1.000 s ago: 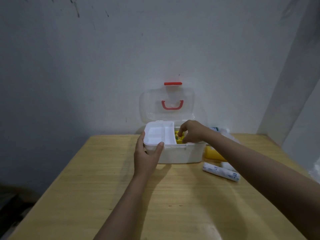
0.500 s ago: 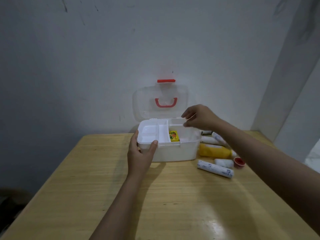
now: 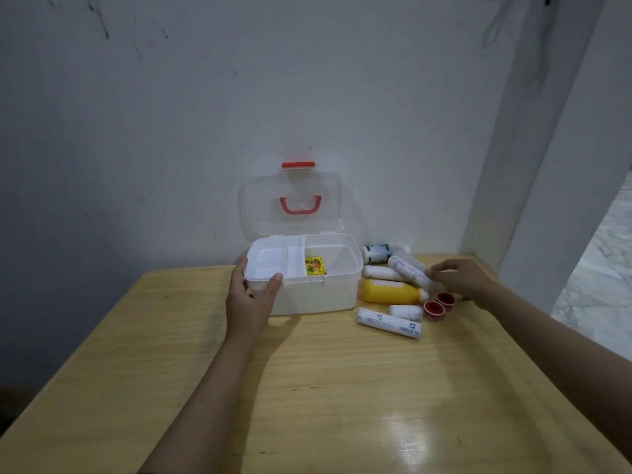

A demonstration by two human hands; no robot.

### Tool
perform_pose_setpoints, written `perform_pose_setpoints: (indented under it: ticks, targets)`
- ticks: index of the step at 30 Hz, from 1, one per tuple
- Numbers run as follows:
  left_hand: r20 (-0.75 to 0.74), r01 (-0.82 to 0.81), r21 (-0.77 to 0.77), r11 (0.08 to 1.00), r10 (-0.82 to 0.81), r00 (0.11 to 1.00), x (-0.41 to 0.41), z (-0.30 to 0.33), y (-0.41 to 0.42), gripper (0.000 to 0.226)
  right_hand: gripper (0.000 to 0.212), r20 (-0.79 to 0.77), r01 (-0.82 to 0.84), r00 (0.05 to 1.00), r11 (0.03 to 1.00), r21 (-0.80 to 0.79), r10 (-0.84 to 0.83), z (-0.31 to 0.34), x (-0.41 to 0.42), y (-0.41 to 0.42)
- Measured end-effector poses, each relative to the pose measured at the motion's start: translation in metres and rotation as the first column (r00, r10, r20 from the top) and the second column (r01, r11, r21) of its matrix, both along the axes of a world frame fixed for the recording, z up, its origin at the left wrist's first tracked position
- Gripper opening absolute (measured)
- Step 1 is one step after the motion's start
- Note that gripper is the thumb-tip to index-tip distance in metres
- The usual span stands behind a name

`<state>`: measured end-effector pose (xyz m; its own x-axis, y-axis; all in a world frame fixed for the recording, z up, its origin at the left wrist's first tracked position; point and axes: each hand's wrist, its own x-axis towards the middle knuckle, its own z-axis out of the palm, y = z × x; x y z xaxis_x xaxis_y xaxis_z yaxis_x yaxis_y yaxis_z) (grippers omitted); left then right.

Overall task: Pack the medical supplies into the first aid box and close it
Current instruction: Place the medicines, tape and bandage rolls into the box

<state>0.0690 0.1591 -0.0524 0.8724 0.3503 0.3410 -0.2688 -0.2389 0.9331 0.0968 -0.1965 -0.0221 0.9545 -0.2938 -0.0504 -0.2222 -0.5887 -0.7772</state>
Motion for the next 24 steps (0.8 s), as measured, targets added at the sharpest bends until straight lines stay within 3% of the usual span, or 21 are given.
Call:
perform_pose_setpoints:
  ticks: [5,9,14,21,24]
  targets:
    - [0.002,-0.004,0.006,1.0,0.004,1.0,0.001,-0.001,0.0,0.065,0.018,0.04,0.097,0.994,0.995,0.036,-0.099,-0.012,0.002,0.0]
    - [0.004,-0.009,0.005,1.0,0.009,1.0,0.004,-0.004,0.001,0.065,0.029,0.004,0.159,0.987,0.979,0.126,-0.16,-0.014,0.001,0.001]
    - [-0.001,-0.008,-0.018,1.0,0.008,1.0,0.005,-0.004,0.001,0.068,0.039,-0.026,0.225,0.973,0.908,0.353,-0.231,-0.011,0.007,0.006]
    - [0.003,-0.002,-0.029,1.0,0.002,1.0,0.004,-0.004,0.002,0.067,0.029,0.013,0.222,0.969,0.895,0.388,-0.246,-0.01,0.013,0.014]
    - [0.002,-0.001,-0.029,1.0,0.001,1.0,0.005,-0.005,0.003,0.067,0.027,0.07,0.199,0.962,0.851,0.486,-0.265,-0.008,0.016,0.015]
